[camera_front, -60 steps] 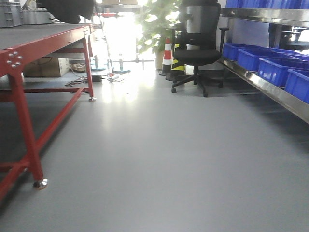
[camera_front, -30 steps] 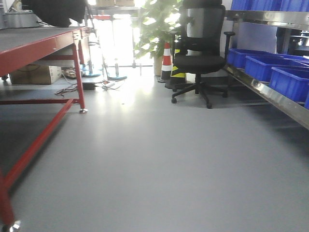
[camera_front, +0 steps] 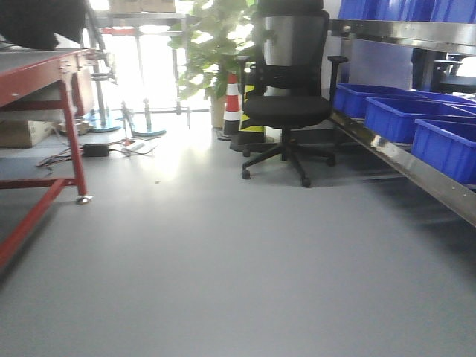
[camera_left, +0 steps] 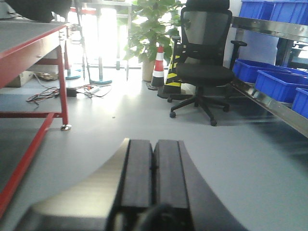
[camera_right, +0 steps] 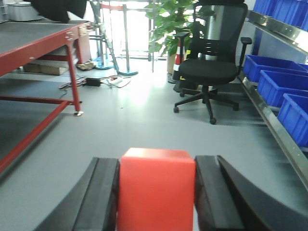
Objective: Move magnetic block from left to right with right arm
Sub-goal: 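Turn the base past the black office chair, cube held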
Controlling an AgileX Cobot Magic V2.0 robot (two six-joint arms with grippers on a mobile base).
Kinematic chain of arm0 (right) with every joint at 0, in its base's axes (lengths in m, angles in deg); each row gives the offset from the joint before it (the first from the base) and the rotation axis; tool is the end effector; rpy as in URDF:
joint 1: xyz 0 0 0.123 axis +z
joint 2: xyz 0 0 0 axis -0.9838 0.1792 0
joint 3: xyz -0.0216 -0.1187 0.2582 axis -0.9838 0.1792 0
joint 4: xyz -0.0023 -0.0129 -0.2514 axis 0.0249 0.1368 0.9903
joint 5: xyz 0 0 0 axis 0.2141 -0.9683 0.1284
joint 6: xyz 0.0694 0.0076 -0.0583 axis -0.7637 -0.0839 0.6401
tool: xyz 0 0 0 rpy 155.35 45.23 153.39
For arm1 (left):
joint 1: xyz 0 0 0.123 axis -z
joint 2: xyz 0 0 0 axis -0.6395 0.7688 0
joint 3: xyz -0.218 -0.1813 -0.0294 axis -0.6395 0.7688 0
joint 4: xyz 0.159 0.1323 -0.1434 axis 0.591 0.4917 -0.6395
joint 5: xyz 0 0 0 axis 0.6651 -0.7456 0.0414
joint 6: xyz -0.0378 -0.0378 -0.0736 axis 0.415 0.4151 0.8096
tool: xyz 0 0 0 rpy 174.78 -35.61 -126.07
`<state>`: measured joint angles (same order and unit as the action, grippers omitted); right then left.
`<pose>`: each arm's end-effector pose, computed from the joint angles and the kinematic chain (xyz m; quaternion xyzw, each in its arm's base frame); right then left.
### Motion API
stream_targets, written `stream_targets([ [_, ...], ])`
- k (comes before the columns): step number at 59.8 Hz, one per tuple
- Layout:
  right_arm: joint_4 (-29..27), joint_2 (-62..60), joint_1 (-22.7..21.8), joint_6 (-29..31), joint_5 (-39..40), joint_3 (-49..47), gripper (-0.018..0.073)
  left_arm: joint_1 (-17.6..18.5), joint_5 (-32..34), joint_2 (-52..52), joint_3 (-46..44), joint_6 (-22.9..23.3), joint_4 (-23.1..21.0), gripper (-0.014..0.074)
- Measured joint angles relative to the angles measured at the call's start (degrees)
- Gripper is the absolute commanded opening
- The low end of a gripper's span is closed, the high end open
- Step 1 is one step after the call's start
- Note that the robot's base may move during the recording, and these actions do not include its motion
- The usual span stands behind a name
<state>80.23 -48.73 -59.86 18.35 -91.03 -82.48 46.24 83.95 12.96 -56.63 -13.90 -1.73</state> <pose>0.0174 -0.0071 0.3517 -0.0567 0.7302 0.0885 0.6751 0.0563 -0.0066 0.1998 0.0271 0.6954 -0.0555 0.7160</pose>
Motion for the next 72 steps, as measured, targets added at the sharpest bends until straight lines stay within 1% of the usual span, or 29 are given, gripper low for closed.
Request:
stream_targets([
  [72,0.00,0.00,0.00,0.00,0.00,0.00,0.0180,0.00,0.00,0.00,0.00,0.00,0.00,-0.0116],
])
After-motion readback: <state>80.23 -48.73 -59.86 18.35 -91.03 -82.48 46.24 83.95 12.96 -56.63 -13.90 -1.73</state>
